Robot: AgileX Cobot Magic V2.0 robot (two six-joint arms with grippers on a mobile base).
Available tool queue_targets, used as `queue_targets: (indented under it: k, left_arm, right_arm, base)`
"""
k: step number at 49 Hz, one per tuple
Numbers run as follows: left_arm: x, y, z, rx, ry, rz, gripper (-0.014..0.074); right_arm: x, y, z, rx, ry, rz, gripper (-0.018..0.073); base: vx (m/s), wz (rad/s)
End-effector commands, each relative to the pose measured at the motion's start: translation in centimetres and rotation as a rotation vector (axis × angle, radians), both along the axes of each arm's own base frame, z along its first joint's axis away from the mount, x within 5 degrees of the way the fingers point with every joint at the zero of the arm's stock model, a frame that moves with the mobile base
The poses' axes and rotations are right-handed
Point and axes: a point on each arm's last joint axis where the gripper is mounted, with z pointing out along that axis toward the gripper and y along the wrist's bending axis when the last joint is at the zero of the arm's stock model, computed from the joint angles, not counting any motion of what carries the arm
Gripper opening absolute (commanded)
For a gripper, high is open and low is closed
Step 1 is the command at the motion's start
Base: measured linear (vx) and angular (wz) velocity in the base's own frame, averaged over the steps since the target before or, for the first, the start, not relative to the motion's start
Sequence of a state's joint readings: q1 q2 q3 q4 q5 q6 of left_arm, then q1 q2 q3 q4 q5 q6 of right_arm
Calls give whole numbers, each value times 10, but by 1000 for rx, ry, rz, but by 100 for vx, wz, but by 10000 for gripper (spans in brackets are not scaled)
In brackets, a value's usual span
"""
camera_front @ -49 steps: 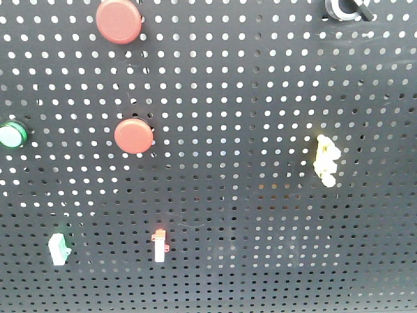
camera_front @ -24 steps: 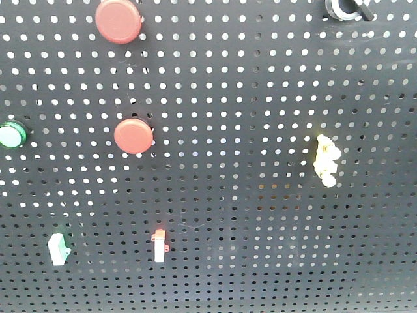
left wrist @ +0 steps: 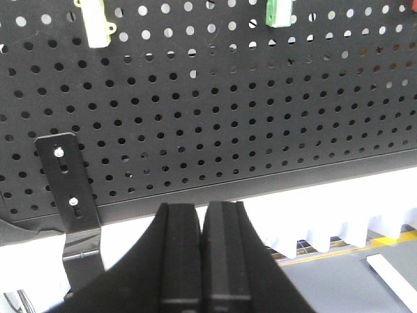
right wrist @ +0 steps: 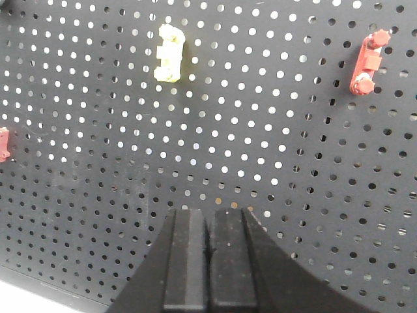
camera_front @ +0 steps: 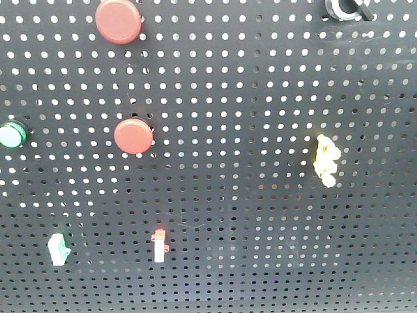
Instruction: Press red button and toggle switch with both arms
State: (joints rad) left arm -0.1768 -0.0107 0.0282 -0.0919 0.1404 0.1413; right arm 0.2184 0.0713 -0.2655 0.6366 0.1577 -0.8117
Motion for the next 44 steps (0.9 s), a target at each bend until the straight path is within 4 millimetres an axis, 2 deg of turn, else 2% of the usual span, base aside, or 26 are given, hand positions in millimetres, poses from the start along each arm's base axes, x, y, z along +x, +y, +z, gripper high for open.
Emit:
queue_targets:
  k: [1,11,17,20,25,30,38,44]
  left_arm:
    - [0,1,-3,-23,-64,10,2]
    - [0,1,-3,-23,-64,10,2]
    - [0,1,-3,-23,-64,10,2]
    - [0,1,-3,-23,-64,10,2]
    - [0,1,-3,-23,-64,10,2]
    - [0,1,-3,-23,-64,10,2]
    - [0,1,-3,-23,-64,10,2]
    - [0,1,-3,-23,-64,10,2]
  right_arm:
    - [-1,-4,13,28,-60,-37,-3]
    - [1,-4,9,17,-51,-43,-3]
    - [8,-3,-14,37,42,-46,-3]
    - [12,-3,-33,76,113,-56,-3]
    - [17,-6,-58,103,192,-106,-3]
    - [19,-11,-75,158,247,-179,-3]
    - [17,-15,-93,183,219,-245,-3]
    - [14,-17,-92,185,180,-280,-3]
  base:
    - [0,0]
    - [0,0]
    - [0,0]
    - [0,0]
    - [0,0]
    - [0,0]
    - [0,0]
    - [0,0]
